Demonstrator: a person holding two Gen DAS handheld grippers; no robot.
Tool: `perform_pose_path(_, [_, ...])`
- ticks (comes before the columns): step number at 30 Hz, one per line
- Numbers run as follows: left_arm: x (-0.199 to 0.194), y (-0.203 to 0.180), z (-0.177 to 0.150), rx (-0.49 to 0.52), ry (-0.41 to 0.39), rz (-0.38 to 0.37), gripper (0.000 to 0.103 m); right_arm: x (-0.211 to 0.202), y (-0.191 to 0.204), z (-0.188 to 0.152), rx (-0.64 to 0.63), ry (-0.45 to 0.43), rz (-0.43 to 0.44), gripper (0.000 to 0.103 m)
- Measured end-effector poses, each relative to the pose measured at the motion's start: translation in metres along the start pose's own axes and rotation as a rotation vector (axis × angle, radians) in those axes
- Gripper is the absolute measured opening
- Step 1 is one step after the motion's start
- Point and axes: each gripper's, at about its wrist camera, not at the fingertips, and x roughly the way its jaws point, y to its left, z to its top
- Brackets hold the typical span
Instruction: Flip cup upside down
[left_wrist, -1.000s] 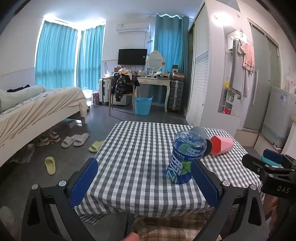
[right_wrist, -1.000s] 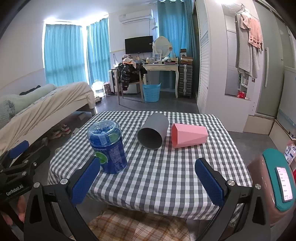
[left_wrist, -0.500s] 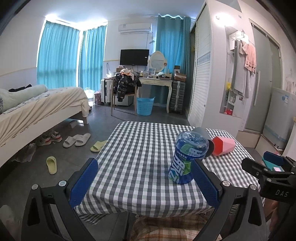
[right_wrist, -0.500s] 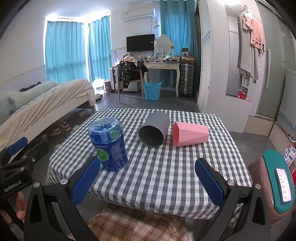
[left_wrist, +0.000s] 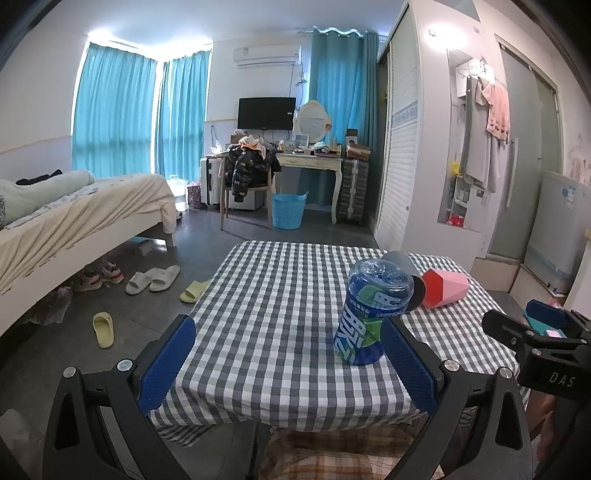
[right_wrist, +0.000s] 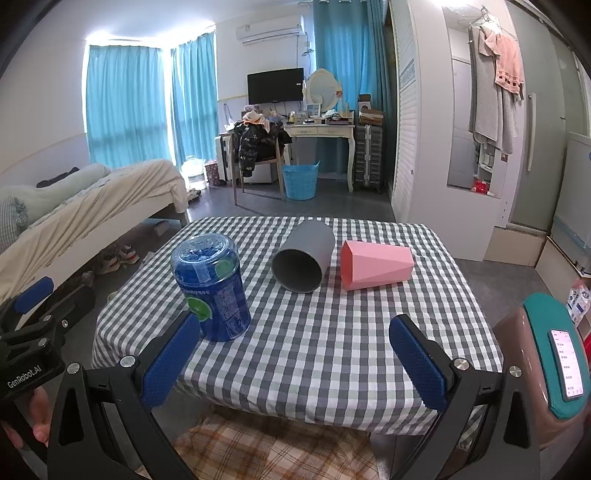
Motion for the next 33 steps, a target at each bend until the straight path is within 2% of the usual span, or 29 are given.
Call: perform_pose_path(33, [-0.0003,0.0003,-0.0029,0.004,0.002,0.008,0.103,0.0044,0.0030,-0.0060,0.002,0.010,-0.006,0.103])
